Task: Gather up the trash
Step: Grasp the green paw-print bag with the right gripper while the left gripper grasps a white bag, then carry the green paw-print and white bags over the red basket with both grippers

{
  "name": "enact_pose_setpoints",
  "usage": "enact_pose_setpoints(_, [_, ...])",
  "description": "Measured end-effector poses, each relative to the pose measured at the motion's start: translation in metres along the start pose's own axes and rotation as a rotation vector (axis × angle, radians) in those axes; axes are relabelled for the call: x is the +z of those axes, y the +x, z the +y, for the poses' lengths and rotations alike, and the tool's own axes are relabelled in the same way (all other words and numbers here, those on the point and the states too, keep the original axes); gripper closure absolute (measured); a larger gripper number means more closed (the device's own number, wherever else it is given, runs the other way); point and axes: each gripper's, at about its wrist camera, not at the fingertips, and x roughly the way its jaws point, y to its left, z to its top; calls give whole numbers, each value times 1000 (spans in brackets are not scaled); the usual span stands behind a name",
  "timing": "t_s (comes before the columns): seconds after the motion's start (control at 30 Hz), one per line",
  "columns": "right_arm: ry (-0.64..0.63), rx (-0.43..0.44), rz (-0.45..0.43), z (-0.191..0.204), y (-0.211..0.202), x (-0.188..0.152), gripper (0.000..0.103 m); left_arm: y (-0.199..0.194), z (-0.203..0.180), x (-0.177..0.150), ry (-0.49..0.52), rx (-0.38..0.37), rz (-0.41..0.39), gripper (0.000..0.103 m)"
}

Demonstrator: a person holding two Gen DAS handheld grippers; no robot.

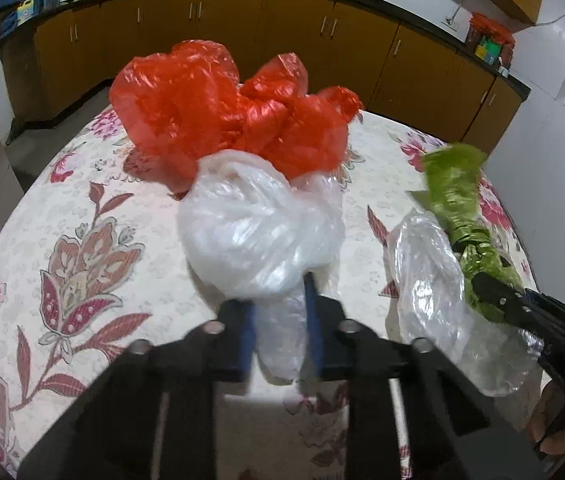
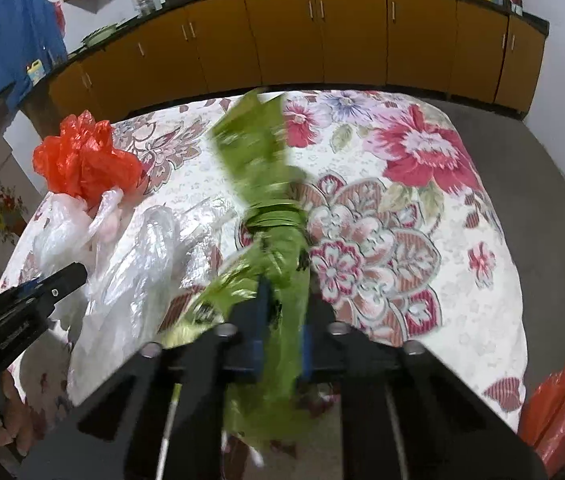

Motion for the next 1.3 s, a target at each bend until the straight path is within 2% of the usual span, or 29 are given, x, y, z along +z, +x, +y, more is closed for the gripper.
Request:
enact_pose_setpoints(0.13, [18,7,-3,-5,-10,-9,98,-7,3,-6,-15,-23,-7,93])
enact_pose_setpoints(0.33, [60,16,-36,-19,-40,-27,99,-29,9,-19,-14,-48,-25,94])
enact_pose_setpoints(0.5, [62,5,-75,-26,-72,-39,99,-57,12,-29,23,-51,-60,94])
enact_pose_setpoints(0.73, [69,-30,-139,-37,-124,-58,99,-99,5,-39,47,-96,-93,94])
enact_pose_setpoints(1.0, [120,-114,-239,-60,-194,-83,99,-138,-26,-50,107,-159,-119,94])
enact_pose_setpoints(1.3, [226,-184,-301,-94,-249,-113,99,-174,-81,-68,198,-260,-130,94])
